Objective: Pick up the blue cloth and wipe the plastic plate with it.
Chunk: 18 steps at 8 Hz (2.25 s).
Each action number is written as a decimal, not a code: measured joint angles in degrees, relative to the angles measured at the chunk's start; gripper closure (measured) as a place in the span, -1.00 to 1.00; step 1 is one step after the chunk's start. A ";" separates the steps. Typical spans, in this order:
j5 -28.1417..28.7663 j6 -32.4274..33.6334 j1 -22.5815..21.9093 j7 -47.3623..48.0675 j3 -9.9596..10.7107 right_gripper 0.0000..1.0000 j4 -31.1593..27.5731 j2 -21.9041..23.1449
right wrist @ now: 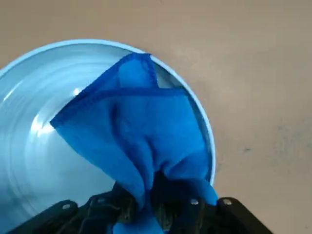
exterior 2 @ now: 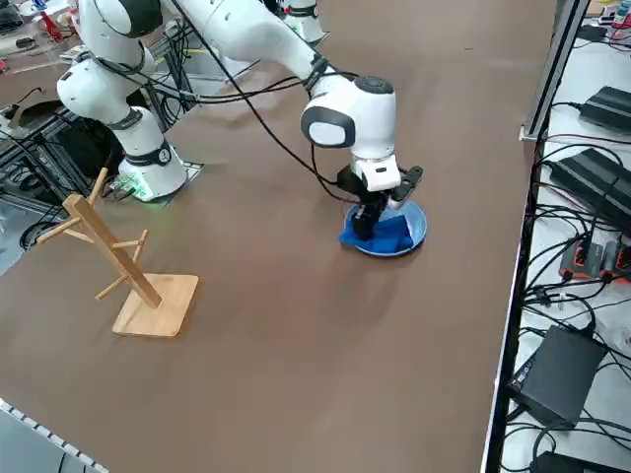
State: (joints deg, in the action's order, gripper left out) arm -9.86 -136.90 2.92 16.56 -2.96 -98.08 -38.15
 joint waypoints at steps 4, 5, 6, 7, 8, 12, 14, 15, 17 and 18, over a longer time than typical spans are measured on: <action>4.34 0.00 -1.40 0.27 -0.91 0.67 0.00 0.00; 5.89 0.00 -2.30 0.43 -0.93 0.67 0.23 -0.07; 6.80 -0.01 -3.06 0.94 -0.94 0.67 1.27 -0.43; 7.06 -0.01 -3.56 1.74 -0.98 0.67 2.82 -1.22; 7.07 -0.01 -4.02 2.29 -0.98 0.67 4.53 -2.55; 4.99 -1.03 -3.81 2.28 -0.93 0.67 8.81 -6.04; 1.35 -1.58 -1.79 0.58 -0.77 0.67 9.05 -6.19; 0.58 -1.62 -0.38 -1.05 -0.74 0.67 9.06 -6.19; 0.42 -1.61 1.31 -3.08 -0.76 0.67 9.03 -6.22; 0.40 -1.55 1.27 -3.09 -0.79 0.68 8.90 -6.21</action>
State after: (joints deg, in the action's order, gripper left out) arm -9.46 -138.45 4.19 13.47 -3.75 -89.17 -44.36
